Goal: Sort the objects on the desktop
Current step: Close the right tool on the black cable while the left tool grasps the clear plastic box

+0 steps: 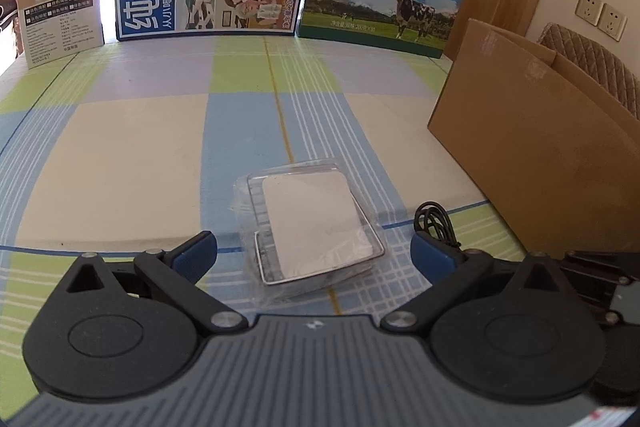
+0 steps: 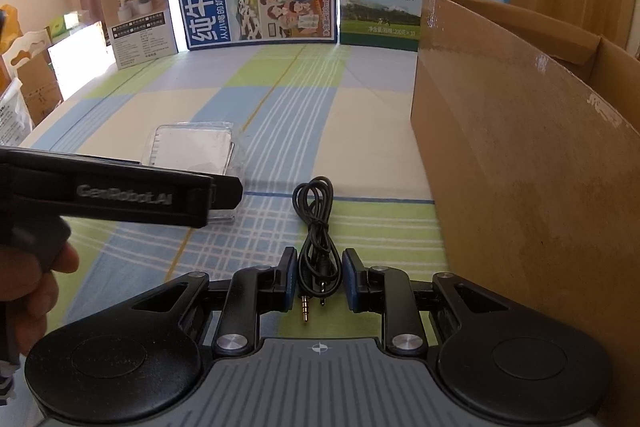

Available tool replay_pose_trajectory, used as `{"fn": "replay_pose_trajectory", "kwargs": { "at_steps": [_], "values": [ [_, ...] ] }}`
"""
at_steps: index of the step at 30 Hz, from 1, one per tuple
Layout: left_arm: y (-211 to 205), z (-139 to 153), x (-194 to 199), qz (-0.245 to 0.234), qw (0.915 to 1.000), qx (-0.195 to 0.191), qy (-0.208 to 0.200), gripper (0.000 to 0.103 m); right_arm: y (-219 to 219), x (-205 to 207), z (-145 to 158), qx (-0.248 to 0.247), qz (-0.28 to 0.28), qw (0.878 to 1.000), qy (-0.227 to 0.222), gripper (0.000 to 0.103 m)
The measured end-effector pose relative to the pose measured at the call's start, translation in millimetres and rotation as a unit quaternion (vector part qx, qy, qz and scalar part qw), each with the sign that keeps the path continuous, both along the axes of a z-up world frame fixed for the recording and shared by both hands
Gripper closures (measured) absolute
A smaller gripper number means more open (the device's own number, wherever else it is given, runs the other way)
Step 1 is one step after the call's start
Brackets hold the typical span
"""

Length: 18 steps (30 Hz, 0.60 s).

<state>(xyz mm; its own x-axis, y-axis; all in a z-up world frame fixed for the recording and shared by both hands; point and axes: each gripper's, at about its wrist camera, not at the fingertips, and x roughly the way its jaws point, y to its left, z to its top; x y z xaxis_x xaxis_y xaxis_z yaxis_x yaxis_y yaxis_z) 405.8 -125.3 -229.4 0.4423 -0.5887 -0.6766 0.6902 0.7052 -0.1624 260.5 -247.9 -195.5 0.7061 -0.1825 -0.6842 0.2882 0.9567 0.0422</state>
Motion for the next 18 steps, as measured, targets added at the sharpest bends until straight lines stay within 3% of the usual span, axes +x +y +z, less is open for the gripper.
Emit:
{"fn": "replay_pose_trajectory", "kwargs": {
  "at_steps": [3,4,5,6,13,18],
  "values": [
    [-1,-5,2,0.01,0.9999,0.009,0.001,0.01,0,-1,0,0.002,-0.001,1.0,-0.001,0.082],
    [1,-7,2,0.012,0.9999,0.009,0.005,0.016,0,-1,0,0.004,-0.001,1.0,-0.001,0.082],
    [2,-8,2,0.012,0.9998,0.008,0.009,0.029,0,-2,1,0.006,-0.001,1.0,0.0,0.082],
    [4,-7,1,0.015,0.9998,0.01,0.011,0.034,0,-3,2,0.008,0.001,1.0,0.001,0.082],
    [28,4,-23,0.004,0.9992,0.039,0.009,0.036,17,-25,9,0.013,0.021,1.0,0.008,0.082],
    [45,21,-64,-0.01,0.9989,0.046,-0.003,0.036,40,-51,12,0.025,0.029,0.999,0.013,0.082]
  ]
}}
